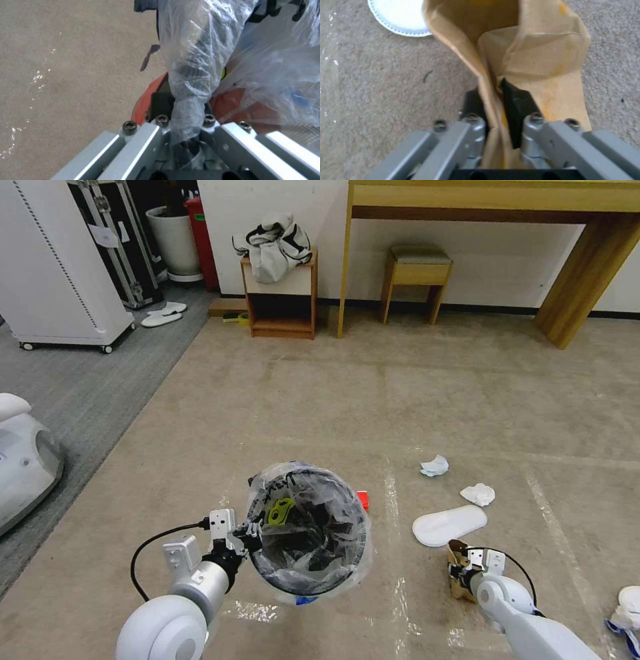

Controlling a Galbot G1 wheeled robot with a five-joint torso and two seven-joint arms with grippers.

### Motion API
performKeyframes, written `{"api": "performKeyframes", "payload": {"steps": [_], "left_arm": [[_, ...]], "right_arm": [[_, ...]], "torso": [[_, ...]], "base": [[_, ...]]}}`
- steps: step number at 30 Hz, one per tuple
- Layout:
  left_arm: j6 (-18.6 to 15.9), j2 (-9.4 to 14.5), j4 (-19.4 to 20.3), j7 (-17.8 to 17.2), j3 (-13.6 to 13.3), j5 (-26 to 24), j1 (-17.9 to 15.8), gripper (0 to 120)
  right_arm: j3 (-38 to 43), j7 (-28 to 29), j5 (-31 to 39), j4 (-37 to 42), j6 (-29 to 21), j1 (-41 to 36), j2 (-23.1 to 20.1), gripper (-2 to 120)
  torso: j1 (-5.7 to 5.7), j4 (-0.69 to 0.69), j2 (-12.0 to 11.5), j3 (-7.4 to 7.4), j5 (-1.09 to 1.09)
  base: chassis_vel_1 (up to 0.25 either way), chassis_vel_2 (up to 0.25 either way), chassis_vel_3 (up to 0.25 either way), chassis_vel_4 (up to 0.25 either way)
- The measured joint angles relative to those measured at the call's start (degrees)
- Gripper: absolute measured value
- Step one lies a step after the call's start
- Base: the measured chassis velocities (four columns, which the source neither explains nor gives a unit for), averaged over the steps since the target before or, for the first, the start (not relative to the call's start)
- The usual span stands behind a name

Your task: Pick up the trash bin and place the garbage on the floor into it.

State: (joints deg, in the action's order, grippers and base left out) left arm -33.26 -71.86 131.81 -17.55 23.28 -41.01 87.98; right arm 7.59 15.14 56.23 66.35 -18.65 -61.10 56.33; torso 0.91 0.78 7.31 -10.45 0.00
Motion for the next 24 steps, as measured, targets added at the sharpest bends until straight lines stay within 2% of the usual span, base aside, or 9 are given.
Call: {"api": "performKeyframes", "payload": {"steps": [1, 3, 15, 22, 24], "left_arm": [[0.01, -0.14, 0.07, 0.08, 0.00, 0.16, 0.11, 1], [0.02, -0.23, 0.16, 0.18, -0.02, 0.26, 0.25, 1], [0.03, 0.18, 0.27, 0.31, -1.16, 0.32, -0.14, 1], [0.03, 0.65, -0.17, 0.97, -2.04, 0.31, -0.20, 1], [0.01, 0.84, -0.57, 1.08, -2.57, 0.16, -0.23, 1]], "right_arm": [[0.06, 0.15, -0.06, 0.29, 0.10, -0.13, 0.02, 3], [0.18, 0.30, -0.08, 0.68, 0.15, -0.29, 0.03, 0], [4.11, 2.81, 0.12, 8.79, 0.15, -4.14, -2.06, 0], [9.77, 5.29, 1.06, 18.06, 0.04, -10.37, -5.00, 0], [13.41, 5.75, 1.40, 23.70, 0.03, -14.34, -6.44, 0]], "torso": [[0.00, 0.00, 0.00, 0.00, 0.00], [0.00, 0.00, 0.00, 0.00, 0.00], [0.00, 0.00, 0.00, 0.00, 0.00], [0.00, 0.00, 0.00, 0.00, 0.01], [0.00, 0.01, 0.01, 0.00, 0.01]], "base": [[0.000, 0.000, 0.000, 0.000], [0.000, 0.000, 0.000, 0.000], [0.000, 0.000, 0.000, 0.000], [0.000, 0.000, 0.000, 0.000], [0.000, 0.000, 0.000, 0.000]]}}
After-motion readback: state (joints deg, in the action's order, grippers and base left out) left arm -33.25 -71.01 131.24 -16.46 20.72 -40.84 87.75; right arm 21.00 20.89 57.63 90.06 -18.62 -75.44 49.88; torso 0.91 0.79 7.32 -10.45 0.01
